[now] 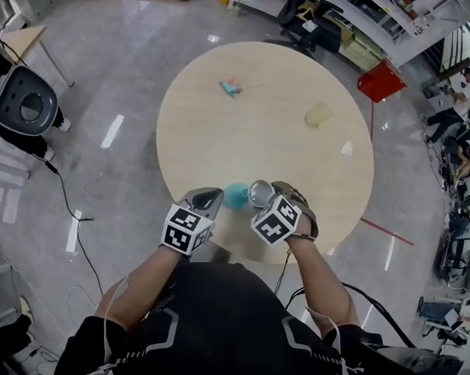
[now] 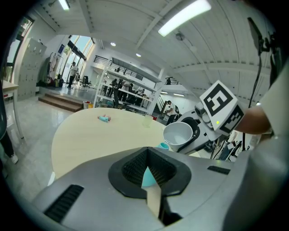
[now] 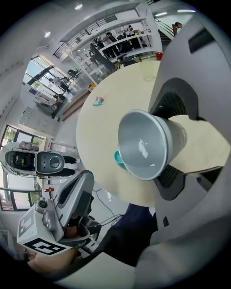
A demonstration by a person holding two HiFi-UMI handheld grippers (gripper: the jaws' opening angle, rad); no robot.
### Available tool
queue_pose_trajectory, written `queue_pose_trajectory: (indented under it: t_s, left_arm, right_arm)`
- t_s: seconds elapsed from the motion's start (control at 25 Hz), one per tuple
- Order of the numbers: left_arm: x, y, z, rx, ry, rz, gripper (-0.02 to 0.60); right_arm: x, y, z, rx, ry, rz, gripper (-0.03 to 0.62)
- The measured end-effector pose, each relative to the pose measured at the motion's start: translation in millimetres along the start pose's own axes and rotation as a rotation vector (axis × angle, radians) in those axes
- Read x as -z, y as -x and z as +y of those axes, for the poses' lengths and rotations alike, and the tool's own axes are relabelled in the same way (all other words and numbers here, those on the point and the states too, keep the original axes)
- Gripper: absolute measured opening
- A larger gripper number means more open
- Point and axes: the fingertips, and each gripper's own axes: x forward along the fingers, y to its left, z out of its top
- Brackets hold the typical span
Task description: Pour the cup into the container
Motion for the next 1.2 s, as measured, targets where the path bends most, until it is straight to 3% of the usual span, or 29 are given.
queue_pose_trajectory:
  t_s: [1.2]
  left_arm:
    - [0.4, 0.2, -5.8, 0.005, -0.018, -0.001, 0.0]
  right_arm:
    - [1.4, 3.2, 3.3, 0.024, 0.06, 0.03, 0.31]
